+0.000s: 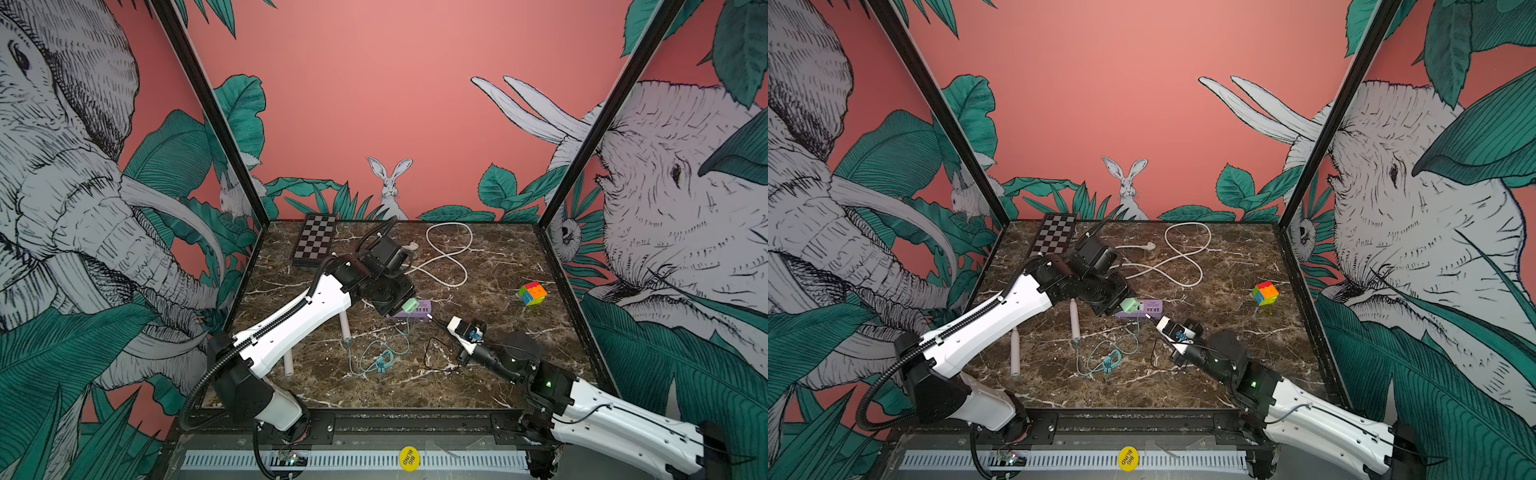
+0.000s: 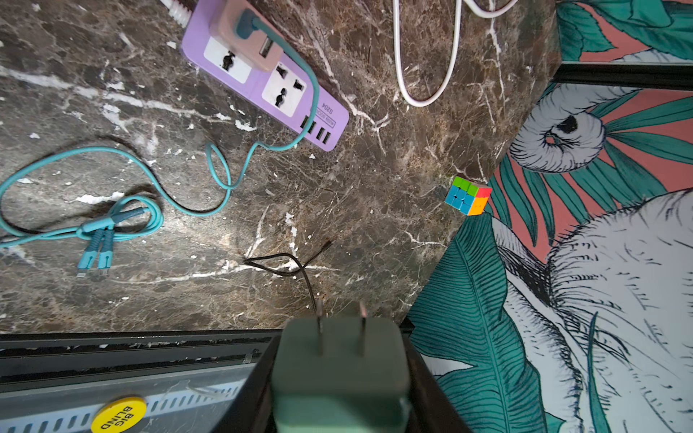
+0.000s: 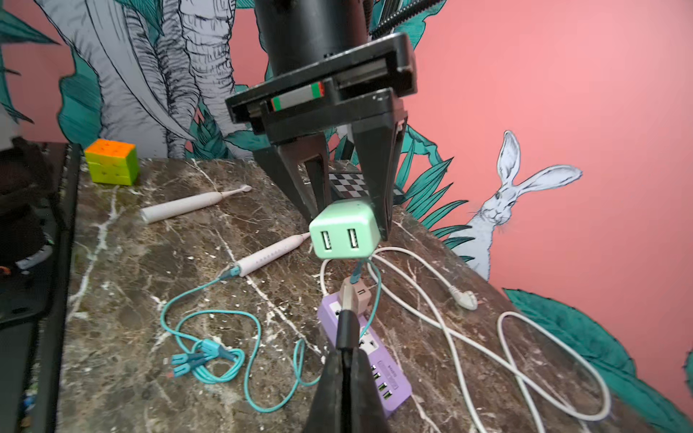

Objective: Charge the electric toothbrush
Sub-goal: Insert the charging cable into the plug.

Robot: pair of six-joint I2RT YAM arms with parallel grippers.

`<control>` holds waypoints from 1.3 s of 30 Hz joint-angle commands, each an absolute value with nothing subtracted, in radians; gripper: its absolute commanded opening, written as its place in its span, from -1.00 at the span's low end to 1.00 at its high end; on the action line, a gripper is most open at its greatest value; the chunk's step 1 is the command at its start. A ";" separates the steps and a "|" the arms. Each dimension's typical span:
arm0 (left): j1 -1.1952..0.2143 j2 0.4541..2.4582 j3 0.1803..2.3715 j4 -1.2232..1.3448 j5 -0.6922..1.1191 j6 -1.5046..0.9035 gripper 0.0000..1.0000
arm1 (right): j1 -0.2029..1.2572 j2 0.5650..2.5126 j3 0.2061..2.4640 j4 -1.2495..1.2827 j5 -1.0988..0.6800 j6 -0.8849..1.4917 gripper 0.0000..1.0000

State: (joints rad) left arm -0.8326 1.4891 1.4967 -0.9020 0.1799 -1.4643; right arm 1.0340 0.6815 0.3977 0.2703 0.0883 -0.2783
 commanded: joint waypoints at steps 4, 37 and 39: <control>-0.843 1.447 1.442 -0.848 0.118 -1.514 -1.00 | 1.184 0.830 0.410 0.510 0.374 -0.563 -1.00; -0.962 1.331 1.297 -0.706 -0.139 -1.648 -1.00 | 1.200 0.955 0.383 0.659 0.366 -0.466 -1.00; -0.962 1.330 1.301 -0.716 -0.143 -1.648 -1.00 | 1.202 0.963 0.385 0.665 0.372 -0.465 -1.00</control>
State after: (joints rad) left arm -0.9600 1.3460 1.3025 -0.7212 -0.1158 -1.6287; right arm 1.1973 0.9588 0.3611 0.6086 0.3779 -0.4812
